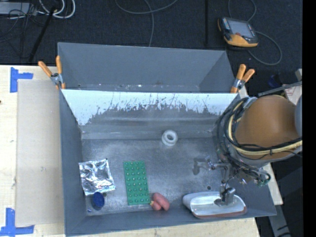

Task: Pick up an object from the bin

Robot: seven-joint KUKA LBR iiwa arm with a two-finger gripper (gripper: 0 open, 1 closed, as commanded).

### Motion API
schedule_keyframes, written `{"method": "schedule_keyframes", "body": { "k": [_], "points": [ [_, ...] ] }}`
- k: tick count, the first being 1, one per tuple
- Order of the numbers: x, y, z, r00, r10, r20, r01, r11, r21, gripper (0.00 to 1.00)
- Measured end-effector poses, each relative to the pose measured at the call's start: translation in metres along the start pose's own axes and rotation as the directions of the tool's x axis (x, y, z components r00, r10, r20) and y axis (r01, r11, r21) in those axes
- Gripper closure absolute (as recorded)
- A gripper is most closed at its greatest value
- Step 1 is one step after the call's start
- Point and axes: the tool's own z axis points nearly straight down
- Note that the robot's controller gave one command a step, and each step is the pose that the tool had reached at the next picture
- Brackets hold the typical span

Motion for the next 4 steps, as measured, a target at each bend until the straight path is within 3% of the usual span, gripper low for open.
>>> {"method": "schedule_keyframes", "body": {
  "k": [1,2,3,4],
  "points": [
    [-0.053,-0.014,0.095,0.922,-0.386,0.003,0.386,0.922,0.003,0.00],
    [-0.025,0.004,0.094,0.834,-0.552,0.006,0.552,0.834,0.009,0.00],
    [-0.026,0.004,0.093,0.834,-0.552,0.009,0.552,0.834,0.011,1.00],
    [-0.010,-0.007,-0.063,0.848,-0.529,0.007,0.529,0.848,0.014,1.00]
  ]
}}
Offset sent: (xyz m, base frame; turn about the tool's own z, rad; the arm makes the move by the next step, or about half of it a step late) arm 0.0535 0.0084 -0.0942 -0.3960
